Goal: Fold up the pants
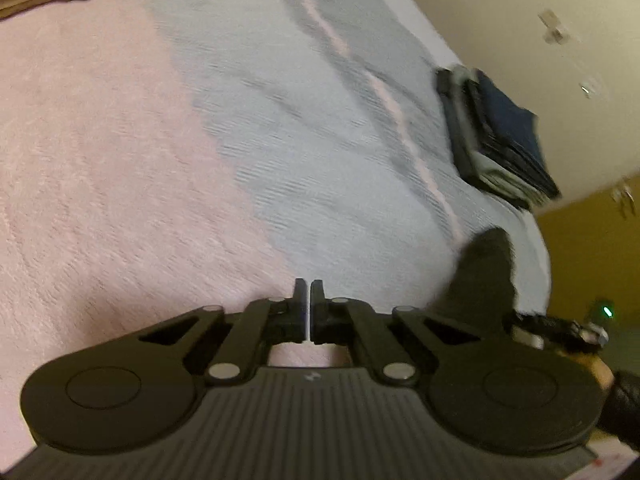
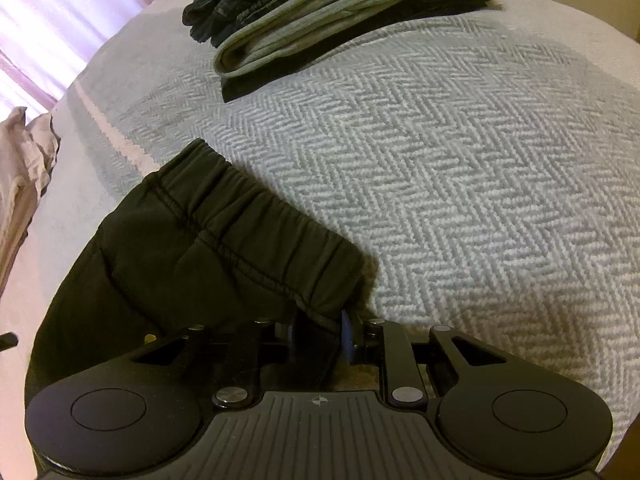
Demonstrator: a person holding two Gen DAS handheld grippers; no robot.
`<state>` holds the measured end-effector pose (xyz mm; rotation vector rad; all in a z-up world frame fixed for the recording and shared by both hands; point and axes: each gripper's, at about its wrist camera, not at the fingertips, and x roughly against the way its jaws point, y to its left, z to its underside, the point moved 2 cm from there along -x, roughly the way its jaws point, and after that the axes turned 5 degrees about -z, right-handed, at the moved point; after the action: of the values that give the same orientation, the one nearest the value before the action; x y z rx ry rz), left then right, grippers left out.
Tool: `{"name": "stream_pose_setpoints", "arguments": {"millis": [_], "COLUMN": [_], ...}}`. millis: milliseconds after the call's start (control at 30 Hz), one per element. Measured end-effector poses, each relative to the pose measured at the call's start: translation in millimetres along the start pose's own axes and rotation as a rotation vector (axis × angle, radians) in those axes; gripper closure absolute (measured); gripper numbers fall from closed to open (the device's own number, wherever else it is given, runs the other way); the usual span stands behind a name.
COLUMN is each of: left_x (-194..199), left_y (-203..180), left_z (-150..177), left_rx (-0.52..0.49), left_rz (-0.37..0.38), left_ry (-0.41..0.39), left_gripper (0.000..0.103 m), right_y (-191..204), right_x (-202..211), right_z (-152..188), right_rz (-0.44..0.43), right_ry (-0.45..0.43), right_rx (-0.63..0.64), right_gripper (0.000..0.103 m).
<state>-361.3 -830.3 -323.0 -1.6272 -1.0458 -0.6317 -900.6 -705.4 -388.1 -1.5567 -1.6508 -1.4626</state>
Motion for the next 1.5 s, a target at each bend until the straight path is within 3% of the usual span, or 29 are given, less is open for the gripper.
{"name": "stream_pose_setpoints", "arguments": {"millis": [33, 100, 167, 267, 333, 400, 467, 533, 567, 700, 767, 867, 900, 1033, 1167, 1267, 1333, 1500], "left_x": [1.9, -1.6, -12.0, -36.3, -50.5, -51.5, -44.4, -36.8, -32.4, -14.5, 0.6, 23.0, 31.9, 62.3, 85.6, 96.7, 110.3, 157.3], "left_y": [-10.9, -31.1, -49.2, -56.3, -41.7, -24.9, -17.0, -8.5, -1.5, 19.2, 27.1, 26.0, 24.5, 10.2, 9.6, 33.5, 54.7, 94.8], "left_z": [6.6, 22.7, 40.6, 65.6, 74.8, 78.7, 80.3, 84.4, 86.2, 93.2, 103.6, 117.3, 123.0, 151.7, 194.5, 239.7, 267.9, 316.3], "left_rx": [-0.019, -0.056, -0.098, -0.119, -0.101, -0.051, -0.073, -0.074, -0.05, -0.014, -0.005, -0.011, -0.021, -0.06, -0.094, -0.072, -0.051, -0.012], "left_rz": [0.03, 0.095, 0.12, 0.08, 0.029, 0.038, 0.027, -0.015, -0.021, -0.185, -0.211, -0.213, -0.21, -0.173, -0.155, -0.188, -0.209, -0.281], "left_ry": [0.017, 0.063, 0.106, 0.144, 0.151, 0.149, 0.141, 0.141, 0.135, 0.143, 0.134, 0.099, 0.082, 0.029, 0.033, 0.055, 0.054, 0.05], "left_gripper": [0.103, 0.102, 0.101, 0.1, 0.102, 0.101, 0.1, 0.1, 0.1, 0.1, 0.1, 0.1, 0.099, 0.098, 0.096, 0.096, 0.096, 0.096], "right_y": [0.8, 3.2, 11.8, 35.6, 54.4, 70.1, 77.0, 67.9, 57.7, 35.2, 29.2, 25.2, 25.7, 62.8, 109.3, 108.1, 102.1, 110.2], "right_x": [1.8, 7.5, 18.4, 40.9, 50.9, 46.5, 26.2, 2.8, -2.2, 11.1, 22.8, 41.0, 48.4, 67.3, 48.2, 25.4, 26.7, 76.7], "right_z": [0.4, 1.7, 3.6, 12.4, 22.3, 33.5, 42.5, 49.4, 51.6, 62.4, 69.3, 84.3, 90.7, 128.3, 170.2, 195.8, 208.6, 235.3], "right_rz": [0.005, 0.031, 0.072, 0.103, 0.057, -0.055, -0.171, -0.183, -0.179, -0.18, -0.154, -0.043, -0.053, -0.164, -0.29, -0.219, -0.115, -0.043], "right_ry": [-0.004, -0.014, -0.044, -0.14, -0.185, -0.167, -0.073, 0.007, 0.004, -0.02, -0.032, -0.04, -0.062, -0.112, -0.068, 0.004, 0.03, -0.058], "right_rx": [-0.005, -0.006, 0.01, 0.087, 0.128, 0.167, 0.217, 0.231, 0.228, 0.249, 0.247, 0.174, 0.114, 0.095, 0.161, 0.154, 0.157, 0.116], "right_gripper": [0.076, 0.061, 0.057, 0.057, 0.057, 0.057, 0.057, 0.057, 0.057, 0.059, 0.059, 0.053, 0.053, 0.053, 0.053, 0.056, 0.056, 0.055]}}
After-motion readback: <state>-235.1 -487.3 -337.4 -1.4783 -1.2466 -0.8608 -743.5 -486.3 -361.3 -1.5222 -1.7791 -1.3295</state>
